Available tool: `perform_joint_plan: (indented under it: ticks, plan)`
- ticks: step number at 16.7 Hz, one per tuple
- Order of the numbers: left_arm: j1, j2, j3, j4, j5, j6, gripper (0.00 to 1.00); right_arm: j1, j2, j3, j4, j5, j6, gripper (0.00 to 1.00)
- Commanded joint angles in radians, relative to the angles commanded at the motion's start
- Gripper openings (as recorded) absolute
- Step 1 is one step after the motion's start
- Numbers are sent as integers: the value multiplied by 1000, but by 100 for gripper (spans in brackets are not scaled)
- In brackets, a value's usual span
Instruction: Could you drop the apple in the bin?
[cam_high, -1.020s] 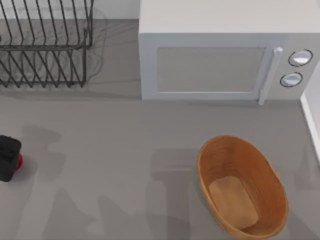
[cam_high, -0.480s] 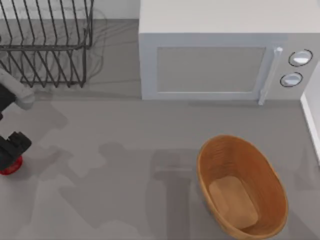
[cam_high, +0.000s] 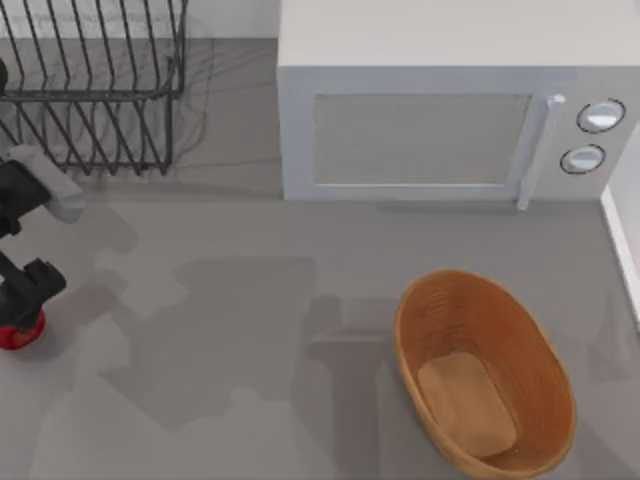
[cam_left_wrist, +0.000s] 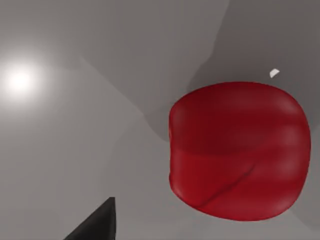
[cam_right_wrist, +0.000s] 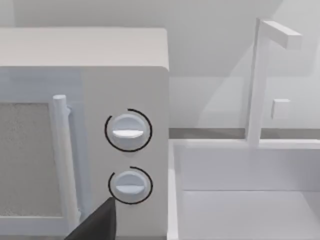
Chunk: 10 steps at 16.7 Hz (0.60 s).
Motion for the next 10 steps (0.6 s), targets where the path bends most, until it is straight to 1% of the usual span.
perform_joint_plan:
  ticks: [5,7,10]
  plan:
    - [1,5,-16,19,0,1,100,0,0,0,0,0,0,100]
    - [4,28,-50,75,0,5,100,0,0,0,0,0,0,100]
    - [12,75,-116,201,0,13,100,0,0,0,0,0,0,100]
